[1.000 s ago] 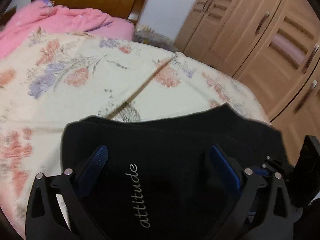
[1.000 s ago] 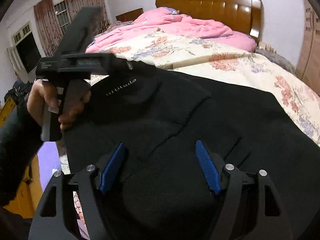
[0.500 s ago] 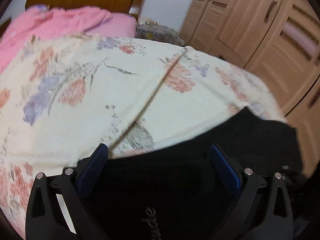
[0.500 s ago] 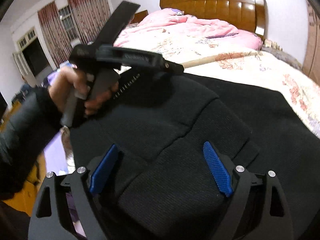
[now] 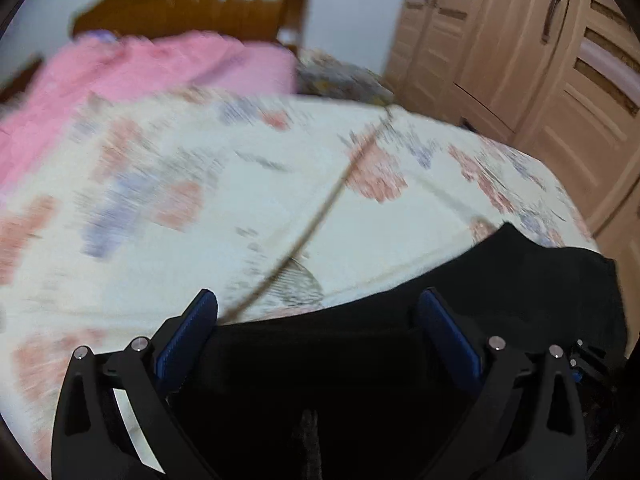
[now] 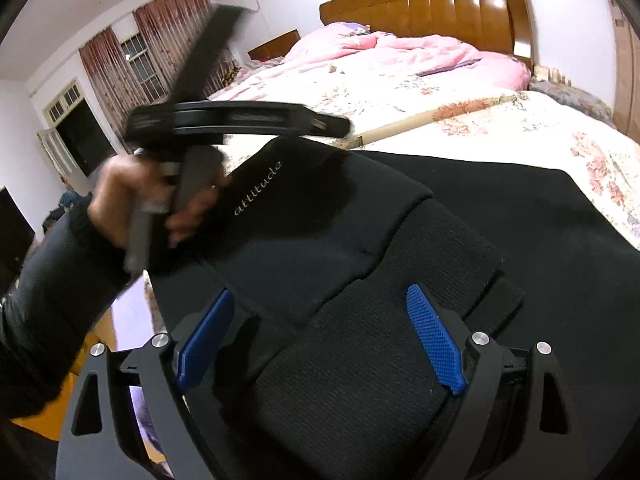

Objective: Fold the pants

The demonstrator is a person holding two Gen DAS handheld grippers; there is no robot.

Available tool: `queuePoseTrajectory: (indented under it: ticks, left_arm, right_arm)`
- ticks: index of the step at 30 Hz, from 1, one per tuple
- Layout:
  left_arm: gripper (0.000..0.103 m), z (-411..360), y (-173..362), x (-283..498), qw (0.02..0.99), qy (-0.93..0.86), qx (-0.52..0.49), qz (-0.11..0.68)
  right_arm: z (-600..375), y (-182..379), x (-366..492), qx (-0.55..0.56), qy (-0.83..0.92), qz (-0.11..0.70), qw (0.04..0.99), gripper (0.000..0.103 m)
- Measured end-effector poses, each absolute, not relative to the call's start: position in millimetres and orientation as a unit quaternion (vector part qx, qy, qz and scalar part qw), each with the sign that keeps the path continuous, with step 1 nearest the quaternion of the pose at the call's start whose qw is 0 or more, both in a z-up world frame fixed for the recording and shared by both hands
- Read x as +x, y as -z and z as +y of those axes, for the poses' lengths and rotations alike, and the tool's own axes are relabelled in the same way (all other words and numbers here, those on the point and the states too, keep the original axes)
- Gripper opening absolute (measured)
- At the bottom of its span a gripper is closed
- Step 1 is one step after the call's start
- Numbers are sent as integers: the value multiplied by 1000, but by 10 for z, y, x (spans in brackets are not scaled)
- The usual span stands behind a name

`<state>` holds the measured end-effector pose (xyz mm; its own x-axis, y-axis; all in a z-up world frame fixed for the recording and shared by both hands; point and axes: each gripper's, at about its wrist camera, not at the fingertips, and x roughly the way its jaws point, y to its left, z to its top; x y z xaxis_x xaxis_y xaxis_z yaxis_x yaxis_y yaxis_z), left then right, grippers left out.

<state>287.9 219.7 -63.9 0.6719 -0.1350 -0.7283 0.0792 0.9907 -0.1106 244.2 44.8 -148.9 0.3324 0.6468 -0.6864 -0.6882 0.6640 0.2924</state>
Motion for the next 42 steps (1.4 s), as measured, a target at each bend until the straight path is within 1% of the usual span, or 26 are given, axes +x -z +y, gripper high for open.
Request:
queuePoseTrajectory:
  ticks: [4,7,8,9,10,11,12,14,15,18,20,24,27,28,29,30,31,34,35,39,42]
  left_arm:
    - [101,2041,435,2315,932,14,-18,363]
    - [101,1920,580,1848,943,-34,21,330]
    - [101,1896,673,1771,942,-41,30,331]
    - [101,1888,831,1750,935,-47,41,350]
    - [102,1893,997,1777,924,-56,52,374]
    - [102,1898,1068,1775,923,-56,53,378]
    - [102,1937,1075,1707,930,-55,36,360]
    - [101,1970,966,1568,930,-61,14,364]
    - [101,1977,886,1453,936,-54,5,349]
    - [101,1842,625,1069,954,-25,-10,298]
    - [101,1673,546,907,960,-8,8,280]
    - [101,1272,628,862,960,18,27,277]
    - [101,1046,890,1009,946,17,45,322]
    - [102,1036,947,1020,946,14,41,322]
    - [102,1068,980,1012,948,15,27,317]
    - [102,1156,1010,1041,944,26,-3,328]
    - [102,1211,1020,1062,941,35,-19,337]
    - [102,1202,1022,1110,934,37,7,355]
    - [102,1206,1021,1118,933,36,1,359]
    - [102,1224,1058,1104,936,33,1,351]
    - [102,1222,1061,1094,936,34,2,351]
  right_arm:
    - [418,1356,2269,-52,-335,409,847,87]
    - [480,1428,2052,-108,-310,404,854,88]
    - [487,1467,2004,-123,-302,399,857,88]
    - [461,1491,1966,-118,-302,394,860,88]
    - [401,1492,1961,-95,-300,404,859,88]
    - [307,1454,1941,-64,-296,420,856,88]
    - [176,1367,1859,-41,-290,418,860,88]
    - [-136,1155,1625,-23,-277,382,881,88]
    - [-299,1081,1523,-13,-269,369,890,88]
    - [-1157,932,1112,70,-225,331,914,89]
    - [-1865,971,881,167,-181,321,914,89]
    - [-2788,1248,683,283,-117,325,895,89]
    - [-3047,1337,769,306,-103,327,888,89]
    - [-3079,1339,821,301,-98,330,889,89]
    - [-3114,1344,880,296,-84,335,890,89]
    - [-3138,1353,930,296,-77,341,889,89]
    - [-3164,1376,1010,299,-75,353,883,89]
    - [-3250,1558,1186,316,-63,413,852,89]
    - [-3255,1626,1175,328,-79,420,843,90]
    - [-3142,1603,1260,304,-95,432,844,90]
    - [-3287,1602,1304,338,-56,424,839,88]
